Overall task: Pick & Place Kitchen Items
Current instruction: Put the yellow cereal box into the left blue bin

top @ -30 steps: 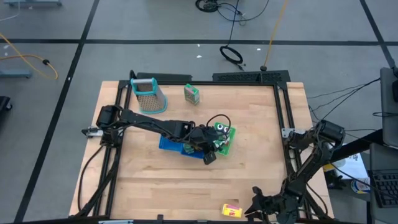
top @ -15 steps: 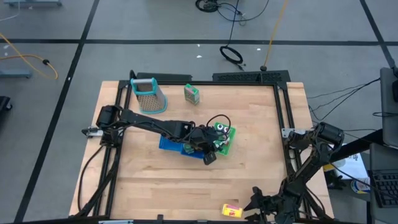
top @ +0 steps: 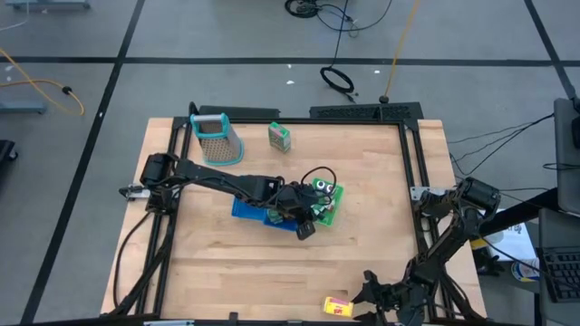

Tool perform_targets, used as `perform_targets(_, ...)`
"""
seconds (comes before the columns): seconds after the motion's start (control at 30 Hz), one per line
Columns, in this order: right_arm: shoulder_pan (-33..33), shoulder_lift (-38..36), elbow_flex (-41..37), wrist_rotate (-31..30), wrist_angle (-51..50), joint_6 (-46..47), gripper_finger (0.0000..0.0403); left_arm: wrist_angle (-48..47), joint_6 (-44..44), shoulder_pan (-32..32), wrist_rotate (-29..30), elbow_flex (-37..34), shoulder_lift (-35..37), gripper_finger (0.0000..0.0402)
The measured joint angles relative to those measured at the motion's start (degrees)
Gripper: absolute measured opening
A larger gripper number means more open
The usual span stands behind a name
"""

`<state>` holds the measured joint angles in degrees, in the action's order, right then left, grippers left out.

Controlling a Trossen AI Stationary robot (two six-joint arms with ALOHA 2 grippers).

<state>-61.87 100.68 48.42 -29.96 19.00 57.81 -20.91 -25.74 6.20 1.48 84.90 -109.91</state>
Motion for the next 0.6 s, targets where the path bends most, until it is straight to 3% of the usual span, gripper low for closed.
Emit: perform_targets(0.6,2.52,0.00,-0.02,0.04,0.68,-5.98,0.0214,0.04,0.00,0.00,0.00,0.00,0.00,0.0136)
